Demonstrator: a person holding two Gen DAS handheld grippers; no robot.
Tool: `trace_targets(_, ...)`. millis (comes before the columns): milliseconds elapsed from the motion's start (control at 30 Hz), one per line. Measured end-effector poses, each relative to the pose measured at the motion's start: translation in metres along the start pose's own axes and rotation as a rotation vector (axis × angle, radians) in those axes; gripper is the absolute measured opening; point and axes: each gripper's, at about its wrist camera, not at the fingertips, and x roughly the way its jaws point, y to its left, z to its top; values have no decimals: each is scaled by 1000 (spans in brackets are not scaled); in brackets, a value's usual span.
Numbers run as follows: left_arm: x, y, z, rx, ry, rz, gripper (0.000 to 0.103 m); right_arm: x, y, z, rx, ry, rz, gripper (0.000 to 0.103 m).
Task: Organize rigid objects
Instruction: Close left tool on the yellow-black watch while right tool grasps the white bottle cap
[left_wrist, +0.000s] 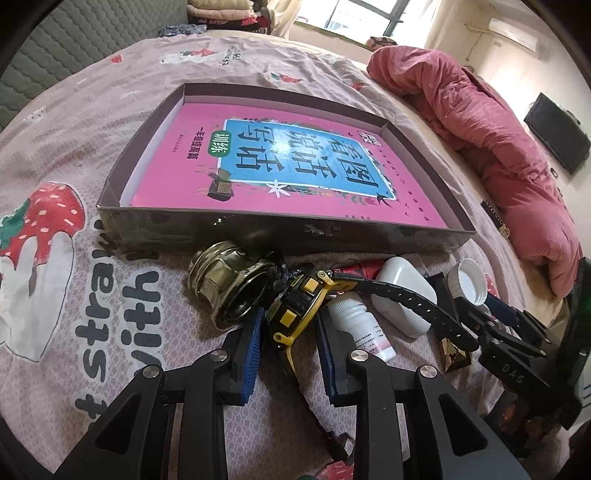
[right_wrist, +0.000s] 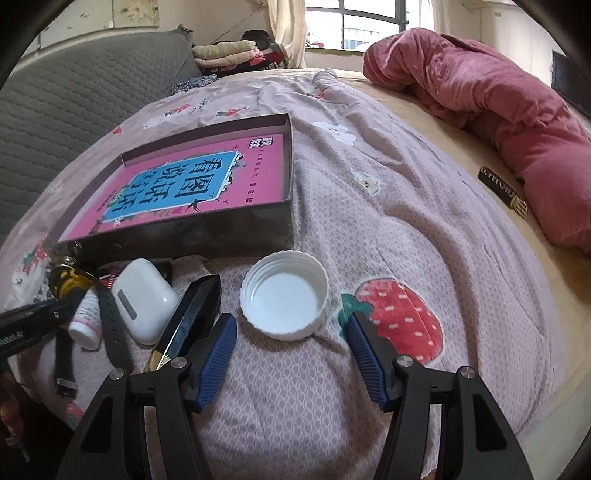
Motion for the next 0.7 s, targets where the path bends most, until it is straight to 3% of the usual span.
trace_targets(267, 4, 3, 3, -14, 9, -19, 28, 8, 2, 4, -37, -30, -20, 61)
trace_targets(433, 6, 5, 4, -9, 9, -14, 28, 7, 0, 4, -40, -45, -22, 51)
trace_targets(700, -1, 7, 0, -36, 8, -40, 23, 2, -4, 4, -22, -60, -7, 50)
